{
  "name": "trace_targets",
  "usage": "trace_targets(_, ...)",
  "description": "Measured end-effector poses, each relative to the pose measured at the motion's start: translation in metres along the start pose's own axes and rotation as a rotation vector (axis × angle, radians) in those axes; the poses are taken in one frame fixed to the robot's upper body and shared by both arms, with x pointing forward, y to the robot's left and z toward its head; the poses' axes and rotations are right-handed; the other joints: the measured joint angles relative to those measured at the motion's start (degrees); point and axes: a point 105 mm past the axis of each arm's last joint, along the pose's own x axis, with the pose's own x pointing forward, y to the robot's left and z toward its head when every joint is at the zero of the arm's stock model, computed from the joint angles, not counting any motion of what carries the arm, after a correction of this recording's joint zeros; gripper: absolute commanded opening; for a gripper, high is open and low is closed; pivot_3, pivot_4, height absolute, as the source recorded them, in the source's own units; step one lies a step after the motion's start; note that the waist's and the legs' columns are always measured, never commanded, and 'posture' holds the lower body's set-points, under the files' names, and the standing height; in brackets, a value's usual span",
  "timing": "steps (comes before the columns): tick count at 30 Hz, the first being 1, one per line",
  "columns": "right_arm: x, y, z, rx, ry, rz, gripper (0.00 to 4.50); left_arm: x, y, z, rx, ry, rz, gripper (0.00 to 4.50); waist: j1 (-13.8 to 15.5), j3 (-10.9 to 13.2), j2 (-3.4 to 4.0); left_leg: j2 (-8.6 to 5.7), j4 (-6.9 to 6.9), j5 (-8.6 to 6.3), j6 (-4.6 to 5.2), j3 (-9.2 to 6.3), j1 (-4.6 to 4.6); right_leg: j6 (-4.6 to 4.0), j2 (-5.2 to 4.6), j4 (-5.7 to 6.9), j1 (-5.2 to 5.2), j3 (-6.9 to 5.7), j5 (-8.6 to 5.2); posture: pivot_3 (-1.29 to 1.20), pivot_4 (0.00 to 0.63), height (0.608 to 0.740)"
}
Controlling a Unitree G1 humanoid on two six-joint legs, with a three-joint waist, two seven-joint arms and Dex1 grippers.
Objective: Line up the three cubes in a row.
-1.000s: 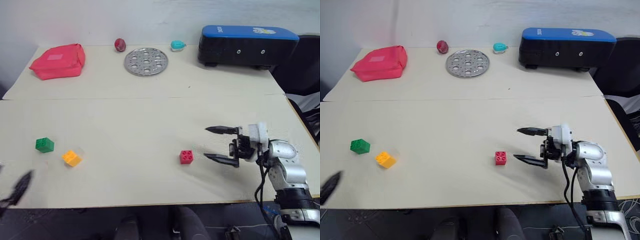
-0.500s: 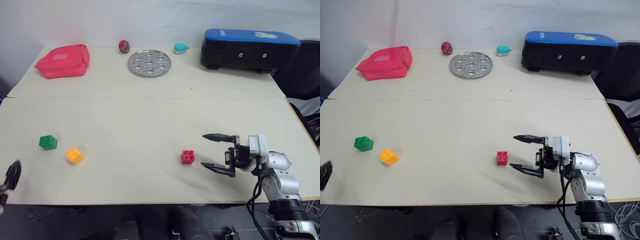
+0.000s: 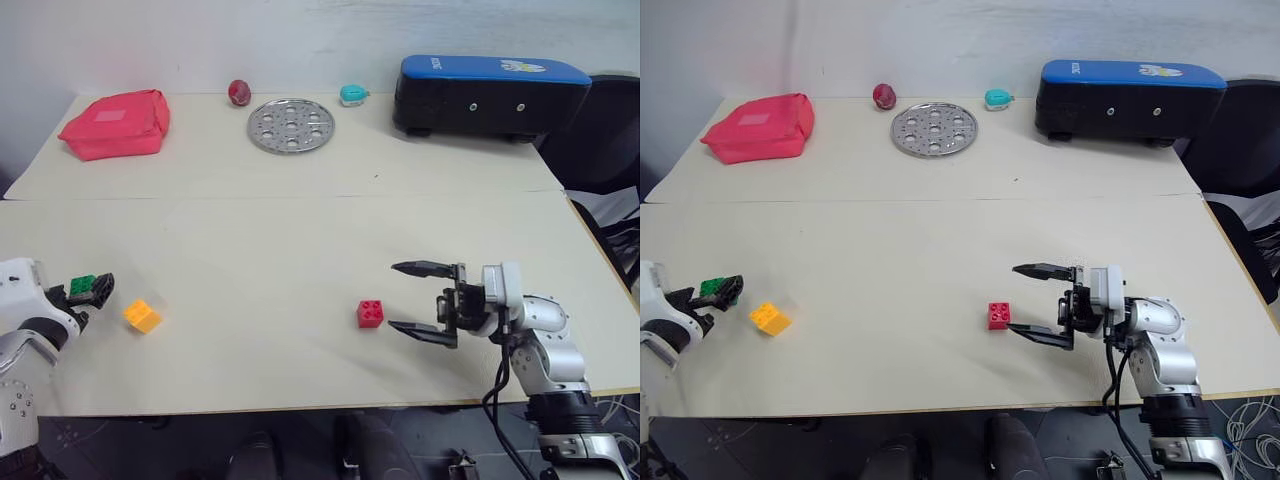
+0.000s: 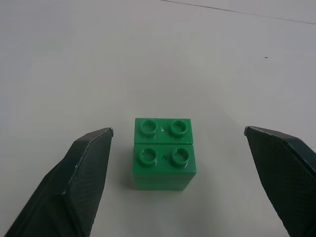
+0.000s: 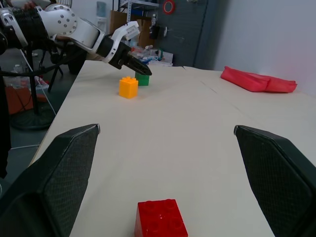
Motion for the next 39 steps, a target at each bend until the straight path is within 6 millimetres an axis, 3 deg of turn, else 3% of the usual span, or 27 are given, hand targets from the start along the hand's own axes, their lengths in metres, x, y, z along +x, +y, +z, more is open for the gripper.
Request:
trace_targets(8, 0.0, 0.0, 0.0, -0.019, 0.004, -0.015, 4.5, 0.002, 0.001, -0.006, 0.01, 0.016, 0.016, 1.57, 0.1, 0.0, 0.0, -0.01, -0.01, 0.0, 0.01, -0.02, 0.0, 0.0, -0.02, 0.0, 0.0, -0.02, 0.0, 0.0, 0.15, 0.74)
trace_targets(15, -0.012, 0.002, -0.012, -0.011, 0.015, -0.026, 4.5, 0.004, 0.006, -0.004, 0.009, -0.012, -0.022, 1.47, 0.1, 0.0, 0.0, -0.01, -0.01, -0.01, 0.03, -0.01, 0.05, -0.03, -0.02, 0.03, 0.01, -0.03, -0.01, 0.0, 0.15, 0.74)
trace_targets(19, -0.02, 0.004, -0.018, -0.013, 0.022, -0.029, 4.5, -0.001, -0.014, 0.038, 0.051, -0.19, -0.23, 1.47, 0.1, 0.0, -0.03, -0.01, 0.01, 0.01, -0.01, -0.03, -0.02, -0.05, -0.03, 0.03, 0.0, -0.08, -0.02, 0.0, 0.15, 0.74)
trace_targets(22, -0.029, 0.004, -0.022, -0.016, 0.039, -0.037, 4.5, -0.031, -0.058, 0.092, 0.175, -0.363, -0.592, 1.47, 0.3, 0.0, -0.06, -0.04, 0.02, 0.07, -0.15, -0.06, -0.05, -0.07, -0.09, 0.0, 0.01, -0.14, -0.04, 0.0, 0.15, 0.74)
trace_targets(24, -0.04, 0.003, -0.023, -0.023, 0.062, -0.06, 4.5, -0.058, -0.099, 0.108, 0.334, -0.38, -0.878, 1.47, 0.4, 0.1, 0.07, -0.1, -0.02, 0.06, -0.13, -0.04, -0.02, -0.07, -0.15, -0.07, 0.06, -0.11, -0.04, 0.0, 0.15, 0.74)
trace_targets(26, -0.053, 0.003, -0.025, -0.025, 0.102, -0.077, 4.5, -0.072, -0.132, 0.102, 0.453, -0.295, -1.106, 1.47, 0.6, 0.1, 0.31, -0.26, -0.07, 0.07, -0.05, -0.01, 0.02, -0.06, -0.25, -0.08, 0.07, -0.08, -0.04, 0.0, 0.15, 0.74)
trace_targets(28, -0.064, 0.004, -0.027, -0.024, 0.128, -0.103, 4.5, -0.078, -0.159, 0.083, 0.552, -0.18, -1.291, 1.47, 0.6, 0.2, 0.44, -0.29, -0.07, 0.09, -0.03, 0.03, 0.05, -0.05, -0.2, -0.06, 0.07, -0.01, -0.04, 0.0, 0.15, 0.74)
trace_targets(31, -0.075, 0.007, -0.028, -0.023, 0.161, -0.124, 4.5, -0.076, -0.194, 0.046, 0.692, -0.023, -1.48, 1.47, 0.7, 0.2, 0.45, -0.25, -0.03, 0.13, -0.06, 0.04, 0.06, 0.04, 0.01, -0.05, 0.07, 0.14, 0.0, 0.0, 0.15, 0.74)
trace_targets(34, -0.083, 0.012, -0.027, -0.028, 0.173, -0.141, 4.5, -0.067, -0.236, 0.02, 0.762, -0.005, -1.585, 1.47, 0.9, 0.2, 0.45, -0.29, 0.04, 0.13, -0.07, 0.09, 0.02, 0.13, 0.21, -0.05, 0.06, 0.33, 0.05, 0.0, 0.15, 0.74)
trace_targets(39, -0.083, 0.026, -0.022, -0.028, 0.179, -0.133, 4.5, -0.052, -0.256, -0.023, 0.842, 0.098, -1.611, 1.47, 0.3, 0.2, 0.43, -0.23, 0.01, 0.14, -0.13, -0.17, 0.02, 0.14, 0.33, -0.01, -0.1, 0.51, 0.03, 0.0, 0.15, 0.74)
